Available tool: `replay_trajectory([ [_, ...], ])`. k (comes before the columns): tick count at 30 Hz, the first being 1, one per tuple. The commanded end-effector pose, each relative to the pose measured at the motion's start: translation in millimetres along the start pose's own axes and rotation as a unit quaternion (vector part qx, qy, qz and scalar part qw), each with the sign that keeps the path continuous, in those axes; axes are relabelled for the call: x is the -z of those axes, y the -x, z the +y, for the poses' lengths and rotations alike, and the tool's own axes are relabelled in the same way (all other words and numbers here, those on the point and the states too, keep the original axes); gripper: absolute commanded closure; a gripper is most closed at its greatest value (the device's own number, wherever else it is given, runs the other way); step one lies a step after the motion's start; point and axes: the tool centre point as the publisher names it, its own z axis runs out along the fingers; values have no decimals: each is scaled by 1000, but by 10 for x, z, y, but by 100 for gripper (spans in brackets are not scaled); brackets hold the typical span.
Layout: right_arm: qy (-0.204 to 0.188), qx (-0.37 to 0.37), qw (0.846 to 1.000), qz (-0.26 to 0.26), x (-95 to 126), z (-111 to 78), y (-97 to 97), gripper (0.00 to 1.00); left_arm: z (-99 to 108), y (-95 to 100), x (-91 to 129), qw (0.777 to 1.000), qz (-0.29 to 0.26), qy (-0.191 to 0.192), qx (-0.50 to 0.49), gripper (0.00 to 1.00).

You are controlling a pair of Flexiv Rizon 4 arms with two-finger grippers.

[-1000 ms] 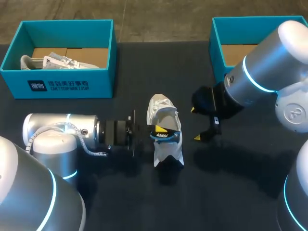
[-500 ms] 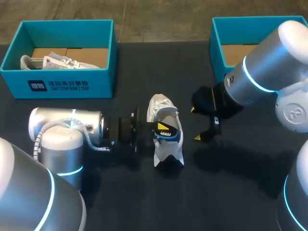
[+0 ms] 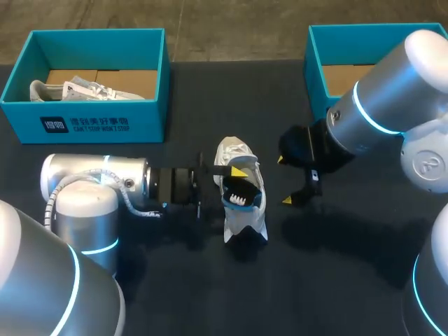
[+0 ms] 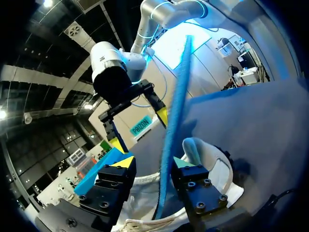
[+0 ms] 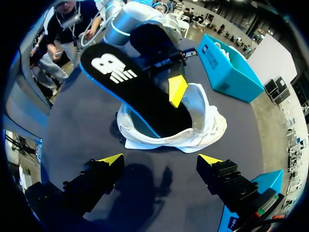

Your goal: Take the shoe out of the shoebox, open the shoe tongue, remove and reinsert the insole, then place the shoe into the shoebox

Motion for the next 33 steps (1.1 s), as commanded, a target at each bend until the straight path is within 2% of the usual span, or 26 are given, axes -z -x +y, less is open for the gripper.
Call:
replay_trajectory([
  [1,-2,0,1000,-2,-17,9,-10,0,-79,-27,66,1000,4,-2,1,68],
  [2,-2,0,1000,-2,-17,9,-10,0,-86,-38,63,1000,6,-4,-1,78],
  [3,-2,0,1000,-2,-17,9,-10,0,-92,-50,59,1000,9,-5,-1,100],
  [13,-2,0,1000,-2,-17,9,-10,0,68,-146,-15,999,25,11,-28,100],
  [25,-2,0,1000,-2,-17,9,-10,0,310,-77,-104,998,24,36,-53,100],
  [29,-2,0,1000,-2,-17,9,-10,0,311,-61,-95,998,19,42,-49,100],
  [30,-2,0,1000,-2,-17,9,-10,0,285,-50,-86,998,17,42,-47,97],
  [31,-2,0,1000,-2,-17,9,-10,0,253,-38,-74,998,13,40,-48,68],
  [32,-2,0,1000,-2,-17,9,-10,0,215,-26,-61,998,11,36,-46,52],
  [33,-2,0,1000,-2,-17,9,-10,0,178,-16,-48,998,9,33,-47,53],
])
